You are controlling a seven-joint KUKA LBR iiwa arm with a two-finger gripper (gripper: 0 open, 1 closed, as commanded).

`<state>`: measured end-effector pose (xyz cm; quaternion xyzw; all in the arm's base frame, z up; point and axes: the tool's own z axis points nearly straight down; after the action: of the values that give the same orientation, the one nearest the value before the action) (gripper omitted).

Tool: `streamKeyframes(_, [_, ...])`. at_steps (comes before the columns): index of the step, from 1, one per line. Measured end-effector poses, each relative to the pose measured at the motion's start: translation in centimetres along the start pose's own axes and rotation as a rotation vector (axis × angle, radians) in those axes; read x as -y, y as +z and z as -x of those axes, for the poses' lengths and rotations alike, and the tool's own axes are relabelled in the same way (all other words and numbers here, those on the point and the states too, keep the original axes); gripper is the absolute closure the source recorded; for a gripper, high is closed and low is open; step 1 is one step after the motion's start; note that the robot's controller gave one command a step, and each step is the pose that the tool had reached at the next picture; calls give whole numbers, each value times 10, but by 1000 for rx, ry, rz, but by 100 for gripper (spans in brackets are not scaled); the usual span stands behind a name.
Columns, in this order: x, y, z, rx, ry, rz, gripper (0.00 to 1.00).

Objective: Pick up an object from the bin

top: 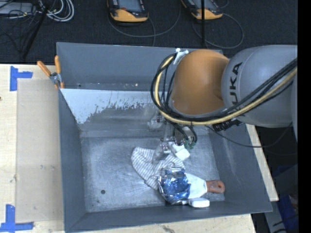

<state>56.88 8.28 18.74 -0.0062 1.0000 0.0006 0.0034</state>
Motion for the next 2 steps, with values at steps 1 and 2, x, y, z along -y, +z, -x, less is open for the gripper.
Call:
streamKeyframes(1, [-21, 64, -17, -5, -201, 0, 0])
streamKeyframes(2, [-33, 109, 9, -12, -175, 1, 100])
